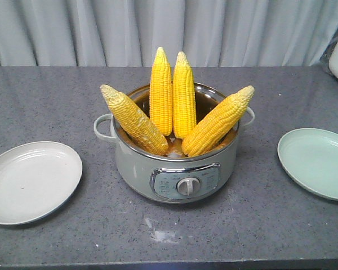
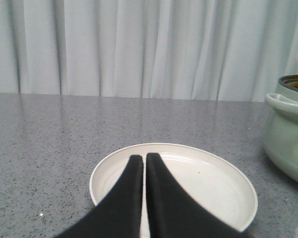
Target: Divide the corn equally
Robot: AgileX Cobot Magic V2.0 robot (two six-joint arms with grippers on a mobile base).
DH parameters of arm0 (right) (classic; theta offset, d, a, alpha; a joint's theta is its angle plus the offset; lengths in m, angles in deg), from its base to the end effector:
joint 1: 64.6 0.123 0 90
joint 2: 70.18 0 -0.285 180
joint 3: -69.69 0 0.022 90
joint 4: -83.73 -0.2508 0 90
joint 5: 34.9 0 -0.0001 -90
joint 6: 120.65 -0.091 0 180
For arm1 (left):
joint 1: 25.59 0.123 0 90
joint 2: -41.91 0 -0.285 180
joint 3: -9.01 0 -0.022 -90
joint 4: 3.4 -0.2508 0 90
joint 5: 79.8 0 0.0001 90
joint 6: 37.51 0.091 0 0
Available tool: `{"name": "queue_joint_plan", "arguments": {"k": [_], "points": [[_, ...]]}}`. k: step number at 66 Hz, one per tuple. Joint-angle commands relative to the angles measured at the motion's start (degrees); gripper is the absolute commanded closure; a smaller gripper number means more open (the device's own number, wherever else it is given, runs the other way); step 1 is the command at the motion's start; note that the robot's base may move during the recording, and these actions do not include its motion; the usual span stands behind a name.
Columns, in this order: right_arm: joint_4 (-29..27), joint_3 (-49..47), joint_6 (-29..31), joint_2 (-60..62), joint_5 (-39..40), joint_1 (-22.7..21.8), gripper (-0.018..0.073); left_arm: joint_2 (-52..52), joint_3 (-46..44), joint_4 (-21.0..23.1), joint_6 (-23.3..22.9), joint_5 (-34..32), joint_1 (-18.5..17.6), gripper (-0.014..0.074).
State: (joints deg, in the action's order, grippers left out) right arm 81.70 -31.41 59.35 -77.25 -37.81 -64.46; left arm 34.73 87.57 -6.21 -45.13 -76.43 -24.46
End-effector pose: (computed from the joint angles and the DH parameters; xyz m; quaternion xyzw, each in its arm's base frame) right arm 0.0568 0.0003 0.1993 0.0109 0.7001 0.0141 0.7139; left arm 0.0567 0.0014 0.2005 -0.0374 0.7006 -0.0219 0.7123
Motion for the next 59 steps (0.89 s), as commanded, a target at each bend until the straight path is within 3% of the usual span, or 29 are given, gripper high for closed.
{"name": "queue_joint_plan", "arguments": {"k": [1, 41, 59], "points": [[0.43, 0.60, 0.49, 0.16, 4.21, -0.01, 0.0561, 0.92, 0.70, 0.28, -0.39, -4.50, -0.14, 0.0603], [0.43, 0.60, 0.49, 0.16, 4.21, -0.01, 0.0561, 0.92, 0.70, 0.28, -0.39, -4.57, -0.14, 0.0603], [0.35, -1.00, 0.42, -0.21, 8.07, -0.01, 0.0561, 0.80, -3.14, 0.28, -0.46, -11.38, -0.14, 0.0603]]}}
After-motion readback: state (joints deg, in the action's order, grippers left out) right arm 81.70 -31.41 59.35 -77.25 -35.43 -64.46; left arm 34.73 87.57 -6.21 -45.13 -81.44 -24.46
